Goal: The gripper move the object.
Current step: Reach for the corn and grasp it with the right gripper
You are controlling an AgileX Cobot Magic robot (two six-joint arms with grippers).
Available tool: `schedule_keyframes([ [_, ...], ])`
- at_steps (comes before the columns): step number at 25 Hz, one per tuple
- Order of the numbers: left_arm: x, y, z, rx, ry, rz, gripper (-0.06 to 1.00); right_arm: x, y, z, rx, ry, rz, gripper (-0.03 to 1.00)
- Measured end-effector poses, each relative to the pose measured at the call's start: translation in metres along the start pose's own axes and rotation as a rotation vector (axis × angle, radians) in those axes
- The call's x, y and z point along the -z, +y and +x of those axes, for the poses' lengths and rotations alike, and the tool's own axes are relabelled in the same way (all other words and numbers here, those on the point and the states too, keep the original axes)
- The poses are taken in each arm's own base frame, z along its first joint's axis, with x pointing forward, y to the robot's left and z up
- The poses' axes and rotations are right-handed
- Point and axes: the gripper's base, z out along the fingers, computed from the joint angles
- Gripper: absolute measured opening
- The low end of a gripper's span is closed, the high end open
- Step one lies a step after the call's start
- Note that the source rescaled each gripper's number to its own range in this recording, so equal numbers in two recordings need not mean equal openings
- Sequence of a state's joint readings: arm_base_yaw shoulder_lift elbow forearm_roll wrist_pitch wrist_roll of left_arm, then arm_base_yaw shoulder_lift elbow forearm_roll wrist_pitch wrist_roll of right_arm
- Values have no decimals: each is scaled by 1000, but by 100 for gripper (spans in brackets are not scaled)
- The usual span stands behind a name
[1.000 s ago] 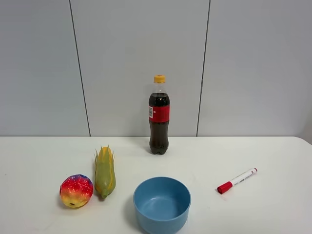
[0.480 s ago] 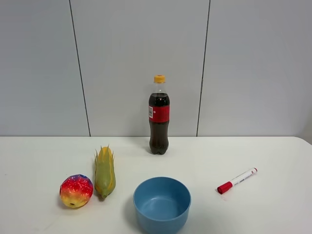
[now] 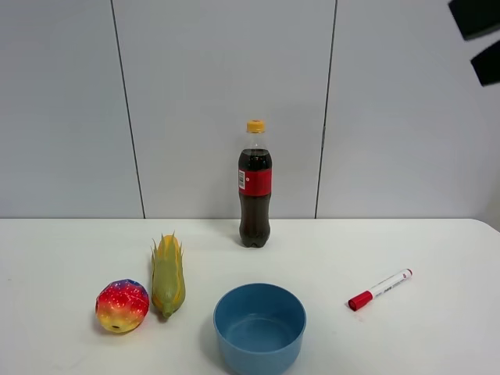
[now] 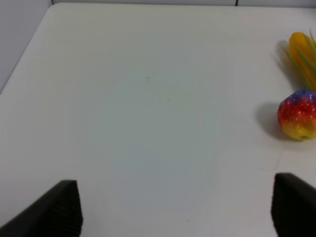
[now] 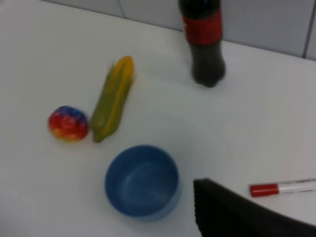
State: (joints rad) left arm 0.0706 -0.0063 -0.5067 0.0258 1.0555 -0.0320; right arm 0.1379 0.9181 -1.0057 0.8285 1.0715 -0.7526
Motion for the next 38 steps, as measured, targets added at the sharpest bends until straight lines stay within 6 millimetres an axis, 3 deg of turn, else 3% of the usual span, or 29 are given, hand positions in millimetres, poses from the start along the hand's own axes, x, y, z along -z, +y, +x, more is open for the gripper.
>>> schedule_keyframes([
  [4,0,0,0,0,0,0,100,-23,5,-17,-59,150,23,71],
  [8,0,0,0,0,0,0,100,-63,7,-33,-57,300,114,71],
  [13,0,0,0,0,0,0,100,-122,34,-64,7,283,60,71],
  [16,0,0,0,0,0,0,100,-163,52,-73,51,295,16,71],
  [19,0,0,0,0,0,0,100,-204,65,-74,100,327,-2,77],
  [24,0,0,0,0,0,0,100,-265,70,-72,113,372,10,98],
  [32,0,0,0,0,0,0,100,-333,60,-71,-136,361,131,99],
  [38,0,0,0,0,0,0,100,-378,36,-40,-176,390,307,97],
])
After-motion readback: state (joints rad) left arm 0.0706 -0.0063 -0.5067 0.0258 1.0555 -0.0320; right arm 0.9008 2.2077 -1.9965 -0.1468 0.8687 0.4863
